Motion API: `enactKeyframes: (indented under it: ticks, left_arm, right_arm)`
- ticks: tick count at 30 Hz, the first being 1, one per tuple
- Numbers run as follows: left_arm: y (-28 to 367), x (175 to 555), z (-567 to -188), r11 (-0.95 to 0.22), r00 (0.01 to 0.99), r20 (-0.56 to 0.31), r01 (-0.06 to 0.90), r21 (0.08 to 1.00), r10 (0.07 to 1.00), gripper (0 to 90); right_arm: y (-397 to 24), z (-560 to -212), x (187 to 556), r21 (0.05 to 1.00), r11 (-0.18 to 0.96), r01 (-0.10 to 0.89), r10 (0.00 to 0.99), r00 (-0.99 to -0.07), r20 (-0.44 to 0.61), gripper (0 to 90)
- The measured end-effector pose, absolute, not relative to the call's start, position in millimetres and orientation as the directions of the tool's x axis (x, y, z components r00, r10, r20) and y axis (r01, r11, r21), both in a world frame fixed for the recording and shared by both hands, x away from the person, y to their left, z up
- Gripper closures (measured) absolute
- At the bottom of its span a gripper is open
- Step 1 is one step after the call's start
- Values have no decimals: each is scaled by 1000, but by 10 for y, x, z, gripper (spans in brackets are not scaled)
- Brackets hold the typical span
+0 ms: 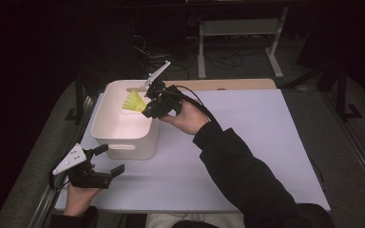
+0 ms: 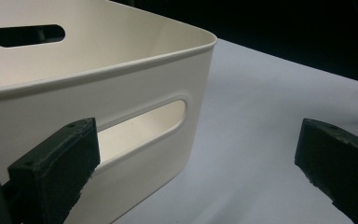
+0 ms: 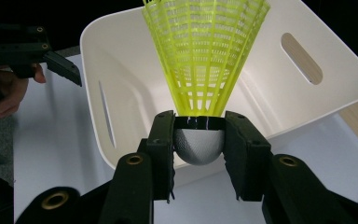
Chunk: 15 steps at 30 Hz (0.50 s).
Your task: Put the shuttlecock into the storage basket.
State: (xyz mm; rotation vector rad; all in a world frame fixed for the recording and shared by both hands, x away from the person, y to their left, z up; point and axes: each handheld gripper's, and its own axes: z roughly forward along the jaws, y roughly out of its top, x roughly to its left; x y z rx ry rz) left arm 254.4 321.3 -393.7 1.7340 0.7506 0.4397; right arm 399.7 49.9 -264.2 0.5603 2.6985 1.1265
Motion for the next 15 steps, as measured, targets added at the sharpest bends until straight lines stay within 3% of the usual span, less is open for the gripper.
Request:
enactKeyframes:
  ticks: [15]
  left_arm:
    - [3215,2545,-3937,-157,727,-84,258,953,681,0]
  right_arm:
    - [651,-2738,4007,705,655,272,373,-928,11,634]
